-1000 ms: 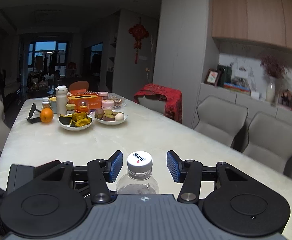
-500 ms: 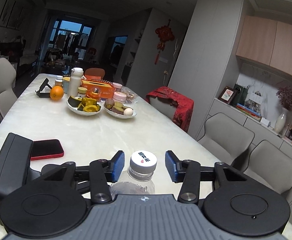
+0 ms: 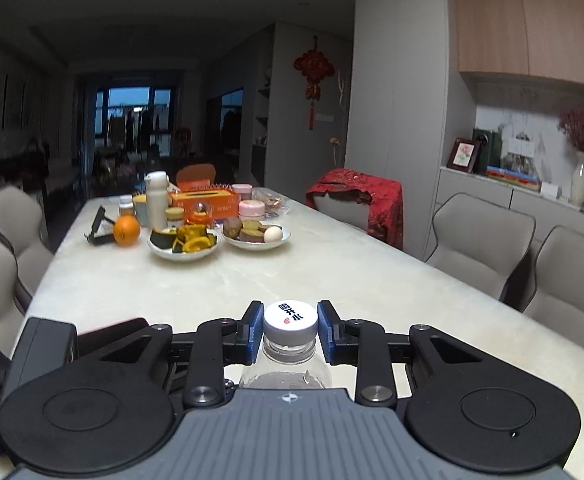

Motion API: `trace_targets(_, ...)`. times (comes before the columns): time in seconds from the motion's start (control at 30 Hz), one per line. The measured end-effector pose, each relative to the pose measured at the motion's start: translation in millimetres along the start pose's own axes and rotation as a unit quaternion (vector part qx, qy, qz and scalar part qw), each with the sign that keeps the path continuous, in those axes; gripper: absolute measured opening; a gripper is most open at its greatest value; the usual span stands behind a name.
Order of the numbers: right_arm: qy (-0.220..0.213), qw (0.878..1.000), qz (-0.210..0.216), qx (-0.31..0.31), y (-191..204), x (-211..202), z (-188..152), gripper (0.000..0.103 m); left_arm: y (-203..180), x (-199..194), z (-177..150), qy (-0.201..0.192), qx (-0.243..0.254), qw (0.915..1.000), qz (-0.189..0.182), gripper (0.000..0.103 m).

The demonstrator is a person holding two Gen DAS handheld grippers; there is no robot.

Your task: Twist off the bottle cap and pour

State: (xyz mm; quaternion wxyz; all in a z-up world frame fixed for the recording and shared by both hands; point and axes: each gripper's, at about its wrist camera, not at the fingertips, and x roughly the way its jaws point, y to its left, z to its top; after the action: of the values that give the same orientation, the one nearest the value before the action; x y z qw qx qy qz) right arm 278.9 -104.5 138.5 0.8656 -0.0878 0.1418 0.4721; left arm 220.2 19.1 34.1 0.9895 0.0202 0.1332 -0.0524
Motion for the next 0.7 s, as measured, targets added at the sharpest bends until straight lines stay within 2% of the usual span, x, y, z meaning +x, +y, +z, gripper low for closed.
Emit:
trace_targets(0.13, -0.002, 1.0, 0.005, -0.002, -0.5, -0.2, 0.4, 0.032, -0.7, -0.2, -0.1, 0.0, 0.001, 1.0, 0.0, 0.061)
trace_targets(0.27, -0.008, 1.0, -0.021, -0.004, 8.3, -1.7, -1.8, 0.032, -0.8, -0.3, -0.1, 0.0, 0.001, 1.0, 0.0, 0.061)
trace_targets(0.37, -0.02, 0.999, -0.033, 0.017, 11.1, -1.8, -5.9, 0.032, -3.8, 0.1, -1.5, -0.001, 0.001, 1.0, 0.001, 0.061)
trace_targets(0.57, -0.058, 0.996, -0.018, 0.072, -3.2, -8.4, -18.4, 0.032, -5.4, -0.1, -3.0, -0.001, 0.001, 1.0, 0.0, 0.061)
trace_targets(0.7, -0.061, 0.996, -0.022, 0.062, -3.8, -8.3, -20.3, 0.032, -5.3, -0.5, -3.9, -0.001, 0.002, 1.0, 0.0, 0.061)
